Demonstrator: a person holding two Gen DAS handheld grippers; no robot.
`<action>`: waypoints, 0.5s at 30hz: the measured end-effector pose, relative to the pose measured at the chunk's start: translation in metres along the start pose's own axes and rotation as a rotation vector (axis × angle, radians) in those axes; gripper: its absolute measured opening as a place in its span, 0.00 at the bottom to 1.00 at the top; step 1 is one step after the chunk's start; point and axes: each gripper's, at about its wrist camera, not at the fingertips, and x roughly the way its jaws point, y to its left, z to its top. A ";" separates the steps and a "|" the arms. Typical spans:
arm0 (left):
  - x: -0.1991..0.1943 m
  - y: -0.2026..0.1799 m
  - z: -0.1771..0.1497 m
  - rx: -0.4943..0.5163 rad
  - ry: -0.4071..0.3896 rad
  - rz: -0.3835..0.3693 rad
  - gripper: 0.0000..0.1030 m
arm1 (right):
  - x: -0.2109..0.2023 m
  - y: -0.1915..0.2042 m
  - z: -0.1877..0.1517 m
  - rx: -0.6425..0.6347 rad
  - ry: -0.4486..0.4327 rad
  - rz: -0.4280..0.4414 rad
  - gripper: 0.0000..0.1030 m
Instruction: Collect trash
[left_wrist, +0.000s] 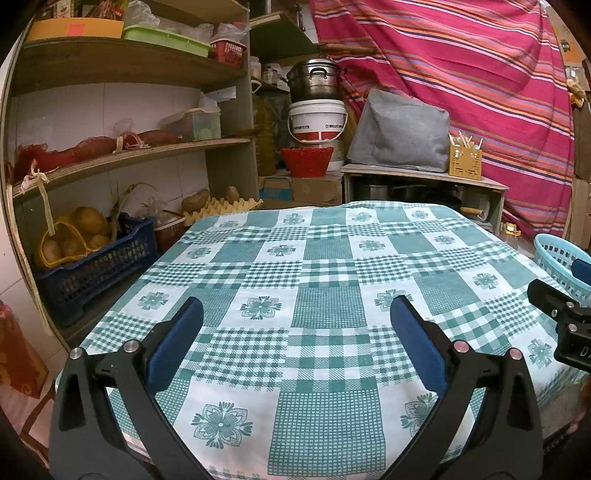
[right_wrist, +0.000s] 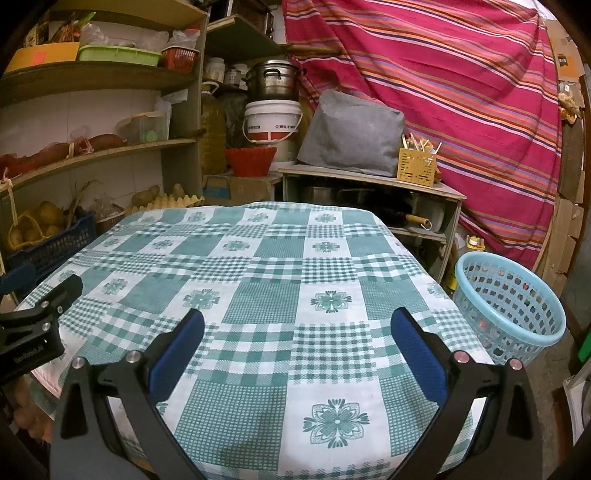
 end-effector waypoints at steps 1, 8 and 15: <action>0.000 0.000 0.000 0.000 0.000 0.000 0.95 | 0.000 0.000 -0.001 0.000 0.001 0.001 0.96; 0.001 0.005 0.001 -0.004 -0.002 0.003 0.95 | 0.002 -0.001 -0.002 -0.003 0.008 0.001 0.96; 0.001 0.007 0.001 0.010 -0.007 0.013 0.95 | 0.004 -0.004 -0.003 0.001 0.010 0.002 0.96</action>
